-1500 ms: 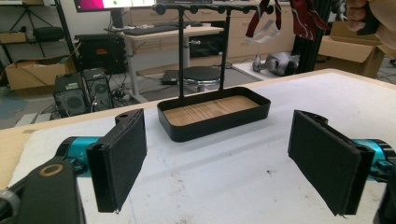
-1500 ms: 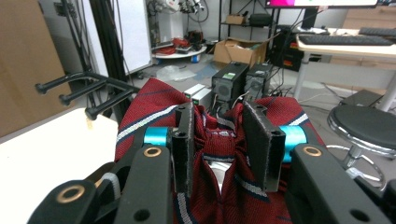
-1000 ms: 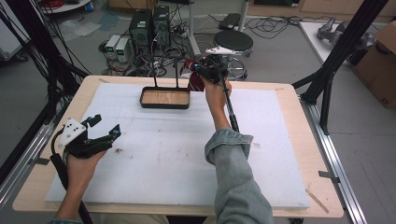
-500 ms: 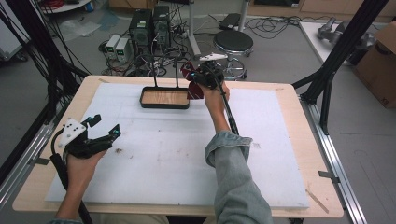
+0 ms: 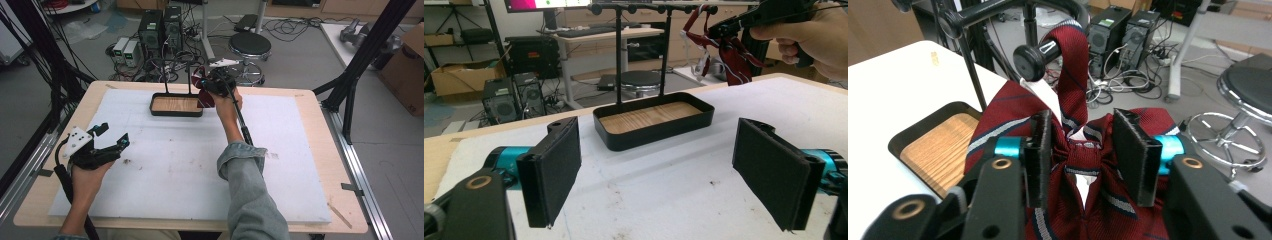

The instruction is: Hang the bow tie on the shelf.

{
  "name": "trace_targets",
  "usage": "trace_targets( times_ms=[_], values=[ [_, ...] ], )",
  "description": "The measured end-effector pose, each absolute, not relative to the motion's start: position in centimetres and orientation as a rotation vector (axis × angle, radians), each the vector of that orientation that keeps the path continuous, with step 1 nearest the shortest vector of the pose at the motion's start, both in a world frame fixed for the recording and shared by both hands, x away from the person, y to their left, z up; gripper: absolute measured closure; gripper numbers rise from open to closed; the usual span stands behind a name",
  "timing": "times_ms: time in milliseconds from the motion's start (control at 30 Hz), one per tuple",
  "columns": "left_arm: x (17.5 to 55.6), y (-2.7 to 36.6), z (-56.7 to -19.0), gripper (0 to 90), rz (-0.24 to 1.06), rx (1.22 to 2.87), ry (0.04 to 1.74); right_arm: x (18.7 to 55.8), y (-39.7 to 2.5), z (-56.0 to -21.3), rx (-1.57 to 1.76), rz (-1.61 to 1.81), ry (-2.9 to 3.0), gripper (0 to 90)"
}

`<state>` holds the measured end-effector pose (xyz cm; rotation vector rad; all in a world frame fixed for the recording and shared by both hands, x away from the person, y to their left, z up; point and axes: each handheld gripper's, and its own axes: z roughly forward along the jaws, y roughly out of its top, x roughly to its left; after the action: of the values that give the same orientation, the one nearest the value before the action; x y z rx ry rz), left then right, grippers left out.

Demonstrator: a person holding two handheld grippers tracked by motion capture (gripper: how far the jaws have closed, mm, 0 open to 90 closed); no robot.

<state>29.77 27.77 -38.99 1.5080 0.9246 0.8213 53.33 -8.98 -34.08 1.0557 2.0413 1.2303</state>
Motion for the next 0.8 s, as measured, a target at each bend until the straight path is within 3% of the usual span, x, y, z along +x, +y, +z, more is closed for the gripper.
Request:
trace_targets(
  times_ms=[400, 800],
  values=[
    [29.8, 27.8, -39.0, 19.7, 0.821, 1.508, 0.925, 53.2, -9.3, -33.7, 1.059, 1.255, 2.016, 53.2],
    [29.8, 27.8, -39.0, 19.7, 0.822, 1.509, 0.928, 52.8, -10.6, -32.8, 1.062, 1.263, 2.03, 36.5]
  ],
)
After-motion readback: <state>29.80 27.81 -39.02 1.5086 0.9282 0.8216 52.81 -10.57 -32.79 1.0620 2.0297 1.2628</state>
